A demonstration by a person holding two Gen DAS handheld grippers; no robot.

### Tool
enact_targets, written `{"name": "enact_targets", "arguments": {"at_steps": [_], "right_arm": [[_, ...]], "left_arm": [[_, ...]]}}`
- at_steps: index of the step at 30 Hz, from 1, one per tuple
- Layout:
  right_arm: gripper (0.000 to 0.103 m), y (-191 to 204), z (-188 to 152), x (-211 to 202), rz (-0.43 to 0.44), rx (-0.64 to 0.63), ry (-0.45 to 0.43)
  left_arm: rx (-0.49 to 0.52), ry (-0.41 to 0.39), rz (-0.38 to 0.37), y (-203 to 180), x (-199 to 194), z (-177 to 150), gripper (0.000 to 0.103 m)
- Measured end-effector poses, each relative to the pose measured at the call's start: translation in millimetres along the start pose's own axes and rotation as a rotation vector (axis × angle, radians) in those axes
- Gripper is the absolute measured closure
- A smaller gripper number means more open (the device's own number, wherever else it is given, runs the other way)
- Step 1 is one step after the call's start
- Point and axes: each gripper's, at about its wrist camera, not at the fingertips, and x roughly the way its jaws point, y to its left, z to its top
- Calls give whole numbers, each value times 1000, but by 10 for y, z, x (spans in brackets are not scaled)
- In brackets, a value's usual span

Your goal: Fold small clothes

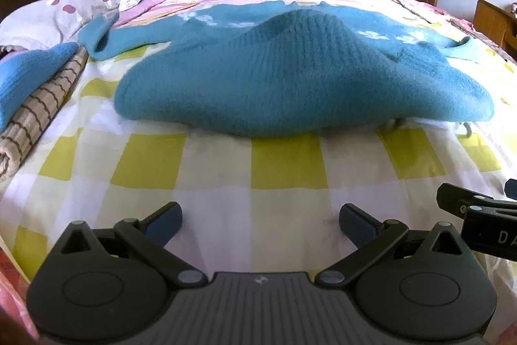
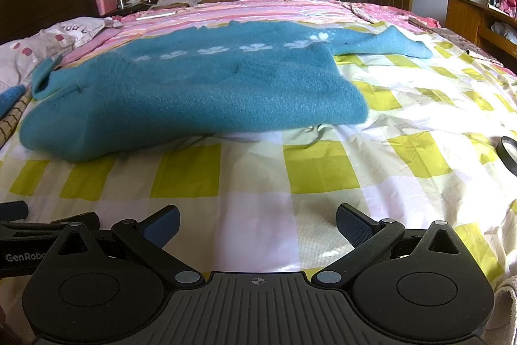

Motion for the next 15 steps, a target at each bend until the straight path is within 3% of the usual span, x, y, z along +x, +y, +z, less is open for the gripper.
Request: {"name": "enact_targets", "arguments": {"at_steps": [15], "right_arm": [[0, -8, -14, -35, 6, 4, -8]], "left_arm": [[0, 13, -17, 16, 14, -10, 0]]}}
